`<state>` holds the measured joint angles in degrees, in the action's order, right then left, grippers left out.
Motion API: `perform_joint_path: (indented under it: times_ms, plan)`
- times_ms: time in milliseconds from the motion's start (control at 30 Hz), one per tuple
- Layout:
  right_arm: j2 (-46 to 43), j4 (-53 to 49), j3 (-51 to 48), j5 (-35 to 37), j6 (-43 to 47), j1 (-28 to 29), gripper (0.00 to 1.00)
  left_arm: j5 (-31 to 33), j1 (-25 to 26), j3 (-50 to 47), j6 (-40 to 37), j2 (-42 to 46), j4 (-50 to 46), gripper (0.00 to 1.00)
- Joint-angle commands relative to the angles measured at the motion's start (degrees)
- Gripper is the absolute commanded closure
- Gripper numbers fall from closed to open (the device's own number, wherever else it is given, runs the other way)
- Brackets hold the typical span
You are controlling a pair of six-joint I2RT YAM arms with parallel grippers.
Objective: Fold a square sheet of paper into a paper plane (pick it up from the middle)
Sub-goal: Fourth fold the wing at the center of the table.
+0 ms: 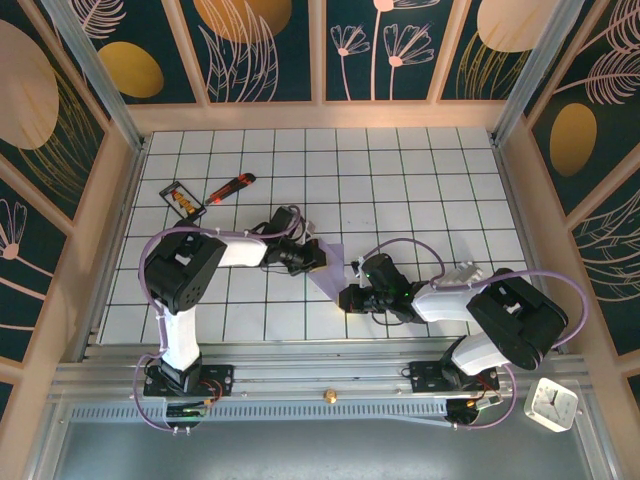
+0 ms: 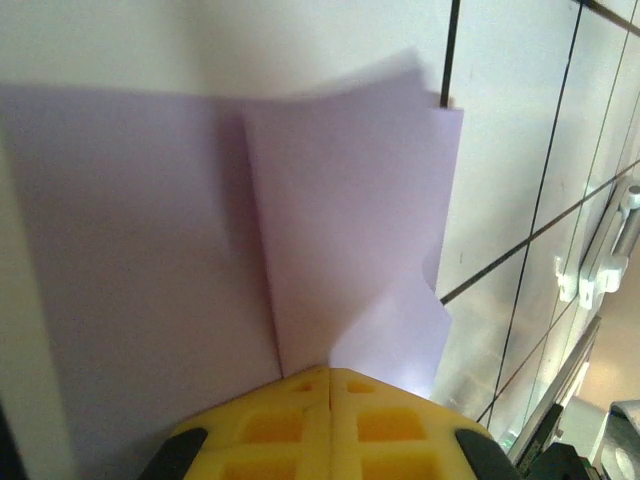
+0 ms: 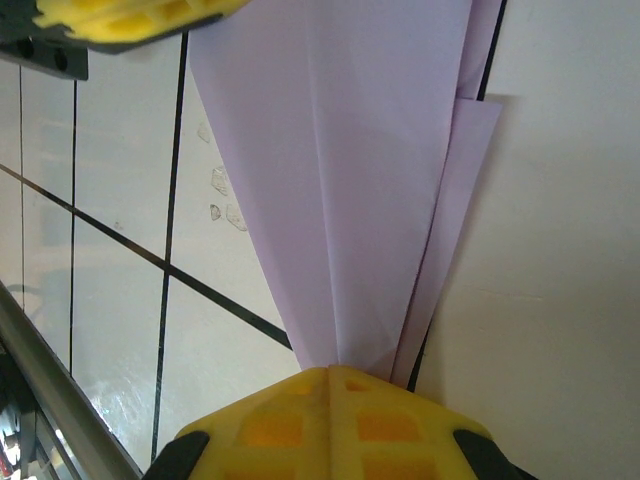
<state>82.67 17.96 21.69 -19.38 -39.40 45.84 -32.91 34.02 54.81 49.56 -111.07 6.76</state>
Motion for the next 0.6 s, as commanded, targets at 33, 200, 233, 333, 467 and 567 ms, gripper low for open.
perform_joint_path:
  times_ms: [33, 200, 233, 333, 467, 567]
  plan:
    - [2.16, -11.02, -2.84, 1.27, -0.31, 1.0, 1.0, 10.09, -3.92, 2.95, -2.25, -3.51, -3.06, 1.0]
    - [1.89, -11.27, -3.09, 1.4, -0.65, 1.33, 1.0, 10.57, -4.85, 5.25, -3.19, -5.0, -4.21, 1.0]
    - [1.77, -11.28, -3.15, 1.49, -0.66, 1.36, 1.0, 10.46, -5.23, 5.47, -3.01, -5.25, -3.99, 1.0]
    - [1.74, -11.45, -3.15, 1.45, -0.7, 1.49, 1.0, 10.58, -6.13, 6.9, -2.9, -5.9, -3.95, 1.0]
    - [1.75, -11.84, -3.06, 1.7, -0.68, 1.47, 1.0, 10.32, -6.7, 8.96, -2.46, -6.9, -3.88, 1.0]
    - [1.71, -11.98, -3.23, 1.63, -0.66, 1.55, 1.0, 10.34, -6.99, 10.7, -2.6, -8.0, -4.48, 1.0]
